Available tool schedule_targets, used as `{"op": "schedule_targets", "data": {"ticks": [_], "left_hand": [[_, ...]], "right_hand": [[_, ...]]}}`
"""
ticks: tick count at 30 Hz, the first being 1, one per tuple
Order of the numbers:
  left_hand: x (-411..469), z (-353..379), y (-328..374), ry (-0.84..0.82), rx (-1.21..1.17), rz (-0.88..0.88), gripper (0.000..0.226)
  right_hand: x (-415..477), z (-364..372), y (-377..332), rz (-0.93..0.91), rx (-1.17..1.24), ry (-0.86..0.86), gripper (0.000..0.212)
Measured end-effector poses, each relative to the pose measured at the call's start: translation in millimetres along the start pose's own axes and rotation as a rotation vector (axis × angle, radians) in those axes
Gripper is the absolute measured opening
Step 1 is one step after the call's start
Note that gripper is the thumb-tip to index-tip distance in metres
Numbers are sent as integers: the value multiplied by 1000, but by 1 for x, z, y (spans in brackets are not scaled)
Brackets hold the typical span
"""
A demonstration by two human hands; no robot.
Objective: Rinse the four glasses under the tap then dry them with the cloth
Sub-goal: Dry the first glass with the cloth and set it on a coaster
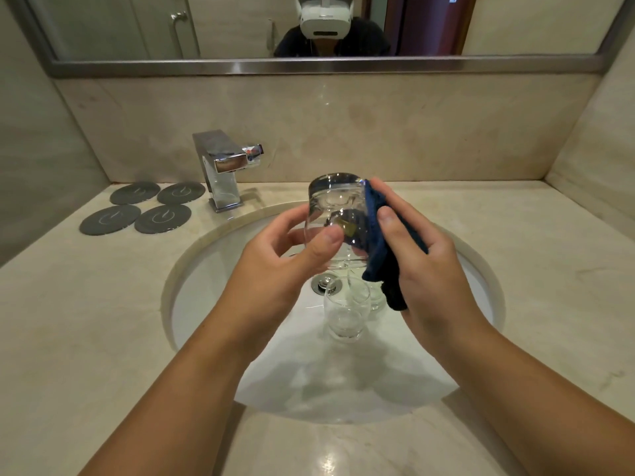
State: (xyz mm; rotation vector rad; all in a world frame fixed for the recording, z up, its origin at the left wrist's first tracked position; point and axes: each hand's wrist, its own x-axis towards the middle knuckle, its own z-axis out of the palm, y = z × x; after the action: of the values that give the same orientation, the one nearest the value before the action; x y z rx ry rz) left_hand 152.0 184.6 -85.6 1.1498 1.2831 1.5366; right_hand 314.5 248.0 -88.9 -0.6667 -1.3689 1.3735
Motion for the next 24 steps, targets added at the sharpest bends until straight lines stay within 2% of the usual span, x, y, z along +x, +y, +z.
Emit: {"op": "schedule_targets", "data": {"ticks": [2,5,7,9,11,15,21,24], "left_hand": [[1,1,0,-23,-99,-11,58],[3,2,-1,-4,-129,-23,79],[3,2,-2,10,-51,-15,70],[4,1,-4,31,15,-11,50],[4,0,-5,44,8,-9,41],[1,3,-4,52,72,21,64],[1,-1,0,-22,-79,-19,51],[3,-1,-1,-55,-44,-36,56]], "right_hand": [[4,0,-1,88,145,-13,35],[5,-1,0,115,174,-11,35],[4,-3,1,87,145,14,33],[3,-4,1,47,110,38,34],[2,-4,2,-9,47,43,34],[-1,-3,4,-66,-43,28,37],[3,-3,0,74,146,-10,36],[3,-2,-3,93,210,-21,36]]}}
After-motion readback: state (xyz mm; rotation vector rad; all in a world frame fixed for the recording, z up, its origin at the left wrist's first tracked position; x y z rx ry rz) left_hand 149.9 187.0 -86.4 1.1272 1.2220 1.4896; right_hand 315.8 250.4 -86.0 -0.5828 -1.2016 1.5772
